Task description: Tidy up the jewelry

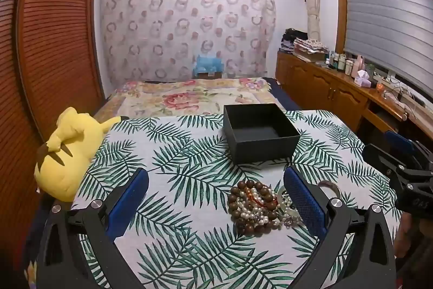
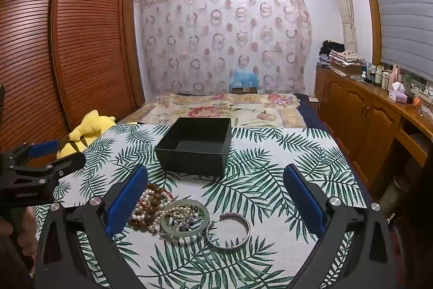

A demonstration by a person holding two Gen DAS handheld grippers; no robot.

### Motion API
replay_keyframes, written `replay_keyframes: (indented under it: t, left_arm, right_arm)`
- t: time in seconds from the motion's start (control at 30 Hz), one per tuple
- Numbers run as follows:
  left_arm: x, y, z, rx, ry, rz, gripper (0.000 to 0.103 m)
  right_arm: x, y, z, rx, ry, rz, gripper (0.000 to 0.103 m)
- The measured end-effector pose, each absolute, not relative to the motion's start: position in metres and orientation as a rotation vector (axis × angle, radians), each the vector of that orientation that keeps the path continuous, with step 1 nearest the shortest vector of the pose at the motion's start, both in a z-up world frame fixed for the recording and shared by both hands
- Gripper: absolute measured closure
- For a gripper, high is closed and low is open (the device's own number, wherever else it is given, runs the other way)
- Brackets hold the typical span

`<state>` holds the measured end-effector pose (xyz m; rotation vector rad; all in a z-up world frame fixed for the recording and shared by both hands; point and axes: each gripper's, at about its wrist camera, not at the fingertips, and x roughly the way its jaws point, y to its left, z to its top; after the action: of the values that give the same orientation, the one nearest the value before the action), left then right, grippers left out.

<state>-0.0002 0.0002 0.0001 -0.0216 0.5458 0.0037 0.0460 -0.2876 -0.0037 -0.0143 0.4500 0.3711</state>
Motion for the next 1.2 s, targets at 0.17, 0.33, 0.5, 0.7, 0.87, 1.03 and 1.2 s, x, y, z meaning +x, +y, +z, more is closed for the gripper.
replay_keyframes:
  t: [0.17,0.33,0.5,0.7,0.87,1.03,1.2]
  left_arm:
    - [0.000,0.000,0.000,-0.015,0.546,0.007,0.006]
    - [0.000,0.000,0.000,-0.012,0.542,0.008,0.006]
    - [0.000,0.000,0.000,-0.016,0.539,0.011,0.006]
    - [0.000,0.000,0.000,-0.015,0.536,0.012,0.006]
    - [0.000,0.000,0.000,-0.015,0.535,0.011,0.006]
    - [0.000,0.000,0.000,-0.015,0.533,0.011,0.006]
    - [-0.002,0.001,0.012,-0.013,0.527,0.012,0.006]
  right_arm:
    - [0.046,-0.288,-0.004,-0.014,0.453,0.372,0.002]
    - [0.046,-0.288,-0.003,-0.013,0.452,0.372,0.002]
    - [0.046,-0.288,-0.003,-0.013,0.452,0.373,0.002]
    - [0.046,-0.287,-0.003,-0.013,0.450,0.373,0.002]
    - [0.045,-0.287,-0.004,-0.013,0.450,0.372,0.002]
    - [0.045,-0.286,-0.004,-0.014,0.449,0.373,0.002]
    - [0.045,-0.286,-0.004,-0.013,0.449,0.373,0.002]
